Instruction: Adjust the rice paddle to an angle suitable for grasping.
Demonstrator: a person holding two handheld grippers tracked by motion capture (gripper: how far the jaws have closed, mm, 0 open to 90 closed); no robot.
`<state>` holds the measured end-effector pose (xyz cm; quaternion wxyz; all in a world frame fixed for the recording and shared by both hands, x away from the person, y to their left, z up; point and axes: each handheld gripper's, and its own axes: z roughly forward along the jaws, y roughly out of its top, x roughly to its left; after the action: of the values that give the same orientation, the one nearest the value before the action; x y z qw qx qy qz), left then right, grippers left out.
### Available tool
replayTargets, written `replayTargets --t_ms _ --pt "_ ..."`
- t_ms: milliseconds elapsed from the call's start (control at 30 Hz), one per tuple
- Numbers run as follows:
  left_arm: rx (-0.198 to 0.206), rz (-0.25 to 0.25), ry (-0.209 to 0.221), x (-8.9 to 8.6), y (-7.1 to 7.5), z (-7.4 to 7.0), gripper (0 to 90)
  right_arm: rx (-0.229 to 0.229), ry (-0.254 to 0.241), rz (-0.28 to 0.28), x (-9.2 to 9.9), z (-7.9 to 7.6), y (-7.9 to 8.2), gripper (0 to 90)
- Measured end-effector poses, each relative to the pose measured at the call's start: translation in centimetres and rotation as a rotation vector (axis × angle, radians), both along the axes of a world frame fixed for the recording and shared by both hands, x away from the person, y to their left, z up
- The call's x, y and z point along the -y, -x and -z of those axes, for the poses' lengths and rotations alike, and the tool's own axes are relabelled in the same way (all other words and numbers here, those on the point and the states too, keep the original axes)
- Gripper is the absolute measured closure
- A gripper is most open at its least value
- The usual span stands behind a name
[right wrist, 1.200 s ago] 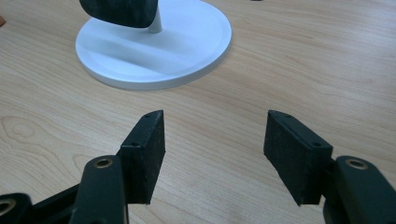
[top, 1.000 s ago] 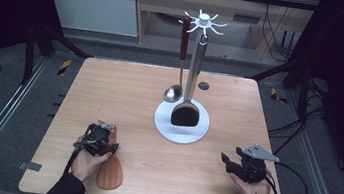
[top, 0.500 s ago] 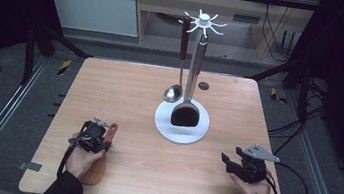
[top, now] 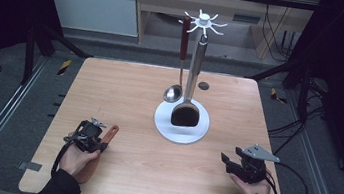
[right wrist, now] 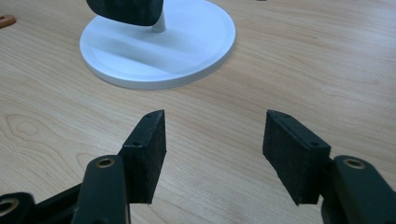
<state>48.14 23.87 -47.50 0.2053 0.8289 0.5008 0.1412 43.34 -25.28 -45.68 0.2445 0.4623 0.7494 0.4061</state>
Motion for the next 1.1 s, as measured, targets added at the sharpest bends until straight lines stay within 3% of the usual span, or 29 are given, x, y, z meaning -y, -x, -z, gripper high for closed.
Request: replayTargets --t_ms 100,167,267,500,767,1000,1100 --pt "-0.004 0.011 -0.009 0.1 0.1 -0.1 57.7 0.001 -0.001 -0.001 0.0 0.0 0.0 39.6" --pt "-0.029 0.032 -0.015 0.1 0.2 -0.3 56.7 0.0 -0.002 0.0 0.1 0.0 0.0 39.7" --pt "-0.062 0.046 -0.045 0.1 0.3 -0.4 58.9 0.0 -0.001 -0.003 0.1 0.0 0.0 39.8" --pt "-0.1 0.037 -0.047 -0.1 0.2 -0.5 62.5 -0.007 -0.008 0.002 0.1 0.0 0.0 40.1" --pt "-0.104 0.081 -0.078 -0.5 0.0 -0.7 65.4 -0.004 -0.006 -0.003 0.1 0.0 0.0 40.2" --pt "-0.063 0.148 -0.106 0.7 -0.8 -1.7 54.0 -0.013 -0.013 -0.003 0.2 0.0 -0.1 41.1" --pt "-0.077 0.169 -0.117 1.0 -1.6 -1.9 54.0 -0.022 -0.006 0.001 0.2 -0.1 -0.2 41.9"
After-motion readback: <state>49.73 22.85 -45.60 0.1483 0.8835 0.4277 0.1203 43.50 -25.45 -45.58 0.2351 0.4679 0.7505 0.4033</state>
